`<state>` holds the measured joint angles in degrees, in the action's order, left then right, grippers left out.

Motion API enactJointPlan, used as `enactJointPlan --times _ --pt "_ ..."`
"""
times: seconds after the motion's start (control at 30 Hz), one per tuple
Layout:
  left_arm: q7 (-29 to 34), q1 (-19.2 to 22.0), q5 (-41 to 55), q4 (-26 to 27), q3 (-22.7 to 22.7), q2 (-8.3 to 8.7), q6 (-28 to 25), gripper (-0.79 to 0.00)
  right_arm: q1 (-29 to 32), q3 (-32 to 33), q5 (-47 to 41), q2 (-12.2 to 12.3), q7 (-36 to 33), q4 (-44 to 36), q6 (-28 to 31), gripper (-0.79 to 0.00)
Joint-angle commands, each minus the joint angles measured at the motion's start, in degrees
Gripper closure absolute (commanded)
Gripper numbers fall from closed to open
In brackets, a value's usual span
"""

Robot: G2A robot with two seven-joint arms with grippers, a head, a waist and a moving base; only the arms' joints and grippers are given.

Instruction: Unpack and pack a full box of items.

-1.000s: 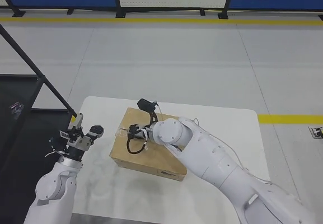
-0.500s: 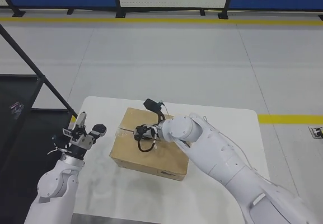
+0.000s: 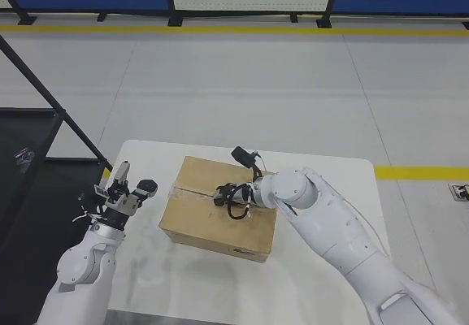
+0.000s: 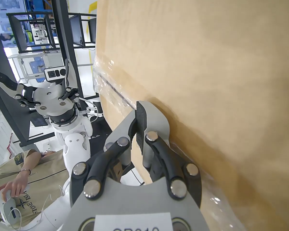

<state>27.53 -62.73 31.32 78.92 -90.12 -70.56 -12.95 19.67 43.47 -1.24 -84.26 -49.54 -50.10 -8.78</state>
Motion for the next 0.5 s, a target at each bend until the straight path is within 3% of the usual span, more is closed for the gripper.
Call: enactJointPlan --times 0.0,0.47 --pt "-0.1 0.1 -0.2 0.1 0.2 -0.02 0.1 -0.785 0.9 1.2 0.8 0.7 -0.3 -1.0 -0.5 0.000" --pt "-0.3 1.3 -0.8 -0.5 1.4 -0.08 0.4 -0.785 8.2 8.7 6.7 5.2 -4.9 -12.1 -4.6 0.000"
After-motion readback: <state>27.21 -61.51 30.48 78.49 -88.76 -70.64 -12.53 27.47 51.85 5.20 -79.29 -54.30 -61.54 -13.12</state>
